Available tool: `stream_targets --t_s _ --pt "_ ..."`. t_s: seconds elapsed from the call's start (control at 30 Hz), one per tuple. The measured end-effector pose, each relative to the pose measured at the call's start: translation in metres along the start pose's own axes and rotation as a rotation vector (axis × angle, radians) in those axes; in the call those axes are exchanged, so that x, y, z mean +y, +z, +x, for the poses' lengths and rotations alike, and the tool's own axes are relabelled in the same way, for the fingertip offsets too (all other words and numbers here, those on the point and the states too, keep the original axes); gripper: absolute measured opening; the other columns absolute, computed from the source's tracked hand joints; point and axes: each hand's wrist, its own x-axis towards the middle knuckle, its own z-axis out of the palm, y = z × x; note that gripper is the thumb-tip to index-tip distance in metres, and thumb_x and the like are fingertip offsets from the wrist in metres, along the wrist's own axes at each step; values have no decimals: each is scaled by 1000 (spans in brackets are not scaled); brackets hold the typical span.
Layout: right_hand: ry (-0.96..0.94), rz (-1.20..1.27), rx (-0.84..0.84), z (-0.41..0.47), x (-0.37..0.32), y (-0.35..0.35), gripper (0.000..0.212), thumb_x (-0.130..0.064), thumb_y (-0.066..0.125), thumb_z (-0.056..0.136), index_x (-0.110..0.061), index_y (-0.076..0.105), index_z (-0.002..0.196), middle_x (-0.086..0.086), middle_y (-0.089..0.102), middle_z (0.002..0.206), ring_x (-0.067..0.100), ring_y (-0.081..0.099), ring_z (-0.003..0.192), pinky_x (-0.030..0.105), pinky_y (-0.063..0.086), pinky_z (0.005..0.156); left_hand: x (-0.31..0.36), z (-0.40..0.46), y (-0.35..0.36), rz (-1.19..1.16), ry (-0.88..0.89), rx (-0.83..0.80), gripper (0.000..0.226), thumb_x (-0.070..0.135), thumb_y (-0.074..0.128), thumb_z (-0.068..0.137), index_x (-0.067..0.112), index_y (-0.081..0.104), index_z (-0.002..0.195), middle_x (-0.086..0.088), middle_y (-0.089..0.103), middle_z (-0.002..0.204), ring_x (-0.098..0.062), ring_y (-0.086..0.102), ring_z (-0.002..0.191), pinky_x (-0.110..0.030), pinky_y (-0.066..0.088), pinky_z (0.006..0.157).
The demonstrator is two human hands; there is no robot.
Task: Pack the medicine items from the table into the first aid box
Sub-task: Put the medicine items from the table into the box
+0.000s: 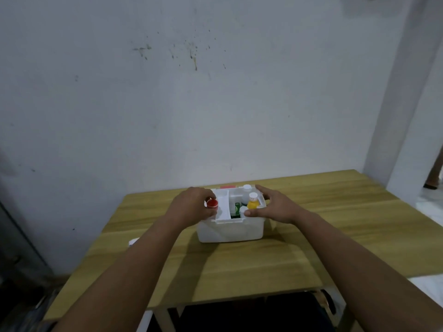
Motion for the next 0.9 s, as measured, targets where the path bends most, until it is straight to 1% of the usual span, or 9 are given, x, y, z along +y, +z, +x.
stream_targets --t_s 0.17,0.3,0.43,0.53,0.6,0.67,0.73,0.83,0.9 --pt "2 -7 3 -4 -3 0 89 -41 87 74 -29 42 150 -12 52 118 9 49 111 25 41 87 7 5 -3 181 8 -73 27 40 74 82 27 72 105 8 72 100 -14 63 89 -34 56 74" --pt "-6 2 -5 -5 -3 0 86 -42 87 74 -29 45 147 -16 54 114 10 53 111 15 41 73 7 8 -4 235 -20 -80 21 45 73 80 30 70 95 10 69 93 -12 62 83 -31 55 68" --pt "-2 13 3 -5 -5 0 86 -42 88 73 -29 46 147 -15 53 116 9 51 110 22 42 81 8 10 -3 258 -33 -120 20 44 70 84 28 75 95 10 70 89 -11 64 81 -27 51 62" --pt "-3 11 4 -6 -6 0 87 -41 88 74 -28 45 148 -14 53 117 8 50 110 23 41 83 7 12 -3 213 -45 -145 29 43 73 83 24 78 104 9 73 98 -12 66 89 -32 58 72" --pt "-6 11 3 -6 -6 0 87 -41 87 74 -27 45 148 -14 53 117 8 50 110 23 41 83 3 10 -6 84 -66 -163 45 42 77 80 25 73 120 10 70 116 -12 65 101 -36 57 83" --pt "-10 7 6 -7 -7 -1 85 -40 87 75 -26 45 148 -13 53 117 8 50 109 24 40 84 -2 6 -14 -89 -101 -133 53 42 79 78 27 69 128 11 65 123 -10 64 105 -37 56 87" --pt "-4 14 4 -6 -6 -1 84 -39 86 76 -25 45 148 -10 54 119 8 50 109 25 40 87 -11 3 -22 -190 -117 -37 43 37 74 81 28 72 123 12 68 121 -7 66 99 -38 58 87" --pt "-6 12 -3 -7 -6 -1 84 -38 86 77 -24 45 148 -2 57 135 9 49 109 26 39 89 -37 -6 -29 -214 -209 112 32 26 65 85 29 75 115 8 71 116 -7 66 96 -37 57 87" --pt "-8 6 -8 -8 -7 -1 83 -38 85 78 -23 44 149 2 56 140 9 48 109 26 39 88 -60 -18 -29 -143 -293 67 34 19 62 87 25 74 118 2 71 119 -15 66 102 -38 56 91"
